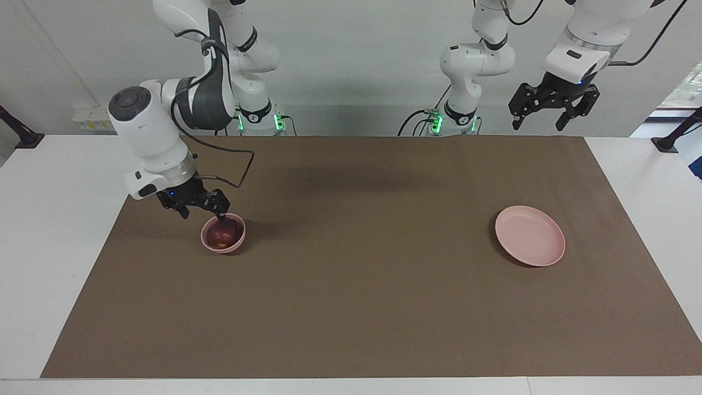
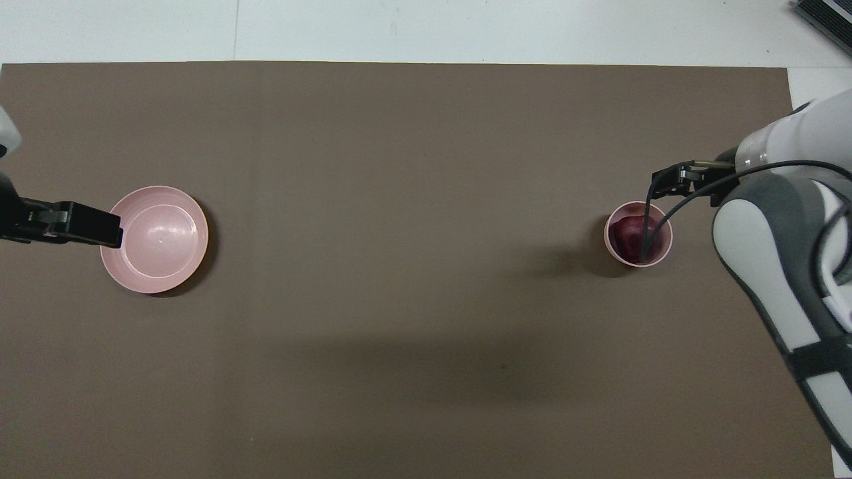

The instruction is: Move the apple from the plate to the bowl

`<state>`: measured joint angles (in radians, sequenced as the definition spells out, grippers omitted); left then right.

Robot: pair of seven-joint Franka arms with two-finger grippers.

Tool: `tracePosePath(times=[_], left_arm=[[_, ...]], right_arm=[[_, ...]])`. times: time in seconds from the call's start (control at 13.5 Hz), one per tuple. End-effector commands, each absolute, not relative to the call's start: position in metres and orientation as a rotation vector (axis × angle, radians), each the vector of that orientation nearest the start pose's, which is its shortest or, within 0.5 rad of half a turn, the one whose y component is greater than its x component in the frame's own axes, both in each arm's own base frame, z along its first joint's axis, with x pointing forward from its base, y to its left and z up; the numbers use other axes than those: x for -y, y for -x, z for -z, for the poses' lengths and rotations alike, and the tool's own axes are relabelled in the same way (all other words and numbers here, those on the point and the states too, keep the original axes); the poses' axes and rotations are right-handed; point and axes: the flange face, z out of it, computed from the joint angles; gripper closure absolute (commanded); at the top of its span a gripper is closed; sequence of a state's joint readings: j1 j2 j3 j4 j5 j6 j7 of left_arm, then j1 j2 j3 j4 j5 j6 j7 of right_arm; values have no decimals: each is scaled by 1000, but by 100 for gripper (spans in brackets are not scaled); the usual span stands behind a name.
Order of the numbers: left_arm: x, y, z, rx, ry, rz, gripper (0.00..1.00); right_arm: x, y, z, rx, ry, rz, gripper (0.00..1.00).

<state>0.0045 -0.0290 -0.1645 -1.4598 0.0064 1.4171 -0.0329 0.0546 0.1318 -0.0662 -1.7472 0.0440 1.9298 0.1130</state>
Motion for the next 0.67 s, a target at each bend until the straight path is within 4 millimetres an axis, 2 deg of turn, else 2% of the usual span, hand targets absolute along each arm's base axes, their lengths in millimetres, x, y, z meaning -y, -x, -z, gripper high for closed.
tracePosePath(times=[0.0, 0.3, 0.37, 0.45, 0.59], left_arm=[[76, -520, -683, -236, 3142, -26, 0], [67, -520, -681, -204, 3180, -41, 0], [70, -519, -682, -199, 3180, -37, 0], [73, -515, -687, -204, 3178, -25, 0], [74, -514, -687, -211, 3176, -25, 0]], right_arm=[[5, -578, -563, -225, 3133, 111, 0], [9, -546, -656, -219, 3171, 26, 0], [6, -539, -671, -214, 3180, 0, 0], [1, -531, -676, -213, 3179, -9, 0], [-3, -510, -663, -184, 3176, -5, 0]])
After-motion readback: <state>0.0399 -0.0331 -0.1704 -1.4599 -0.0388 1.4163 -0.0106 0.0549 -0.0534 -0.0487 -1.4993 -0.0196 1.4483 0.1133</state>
